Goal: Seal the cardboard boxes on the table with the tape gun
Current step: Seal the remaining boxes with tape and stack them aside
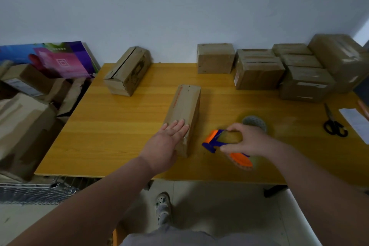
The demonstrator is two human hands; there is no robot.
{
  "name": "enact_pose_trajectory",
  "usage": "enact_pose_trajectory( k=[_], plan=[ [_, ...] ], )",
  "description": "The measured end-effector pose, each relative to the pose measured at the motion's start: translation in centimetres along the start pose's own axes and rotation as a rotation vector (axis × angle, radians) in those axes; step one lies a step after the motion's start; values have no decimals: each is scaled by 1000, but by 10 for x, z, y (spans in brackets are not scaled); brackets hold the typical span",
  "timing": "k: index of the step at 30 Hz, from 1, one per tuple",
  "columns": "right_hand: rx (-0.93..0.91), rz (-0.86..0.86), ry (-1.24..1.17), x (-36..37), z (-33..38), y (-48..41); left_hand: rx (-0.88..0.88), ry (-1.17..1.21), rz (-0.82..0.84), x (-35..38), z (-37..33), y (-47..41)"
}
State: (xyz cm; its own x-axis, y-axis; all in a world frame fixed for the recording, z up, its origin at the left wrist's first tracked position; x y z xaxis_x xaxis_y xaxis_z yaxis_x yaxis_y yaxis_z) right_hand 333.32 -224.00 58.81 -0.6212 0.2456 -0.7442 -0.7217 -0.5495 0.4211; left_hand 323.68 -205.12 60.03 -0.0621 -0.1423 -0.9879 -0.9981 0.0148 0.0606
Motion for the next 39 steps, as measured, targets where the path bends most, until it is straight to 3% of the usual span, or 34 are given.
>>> enact_pose_trajectory(
  k=[7,12,18,23,32,39],
  plan=[
    [32,-173,84,28,-30,3,-33,-56,-91,-5,1,-4],
    [102,-123,189,46,-44,9,2,-73,-158,-21,-1,-7],
    [62,-34,218,47,-37,6,-181,-80,-160,-76,18,-32],
    [19,-158,43,13,-9,6,-244,-42,-190,-138,27,-57],
    [-113,-298,-173,-26,53,14,-102,0,78,-124,10,-63],
    [-155,-284,-311,-16,71,9,-97,62,-149,-103,-8,-49]
  ],
)
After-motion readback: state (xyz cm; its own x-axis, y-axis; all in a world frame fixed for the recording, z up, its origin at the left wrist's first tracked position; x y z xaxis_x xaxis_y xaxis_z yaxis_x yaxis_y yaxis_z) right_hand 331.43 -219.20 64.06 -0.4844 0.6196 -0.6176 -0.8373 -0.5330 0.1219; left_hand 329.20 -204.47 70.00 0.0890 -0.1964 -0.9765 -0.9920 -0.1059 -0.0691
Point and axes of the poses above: each hand's wrist, its own y-axis away from the middle knuckle, its own x-axis out of the palm, z = x × y, the point moved 8 cm from there along -y, towards the middle knuckle, and after that the axes turned 5 degrees about -x, right-handed, at the moved point
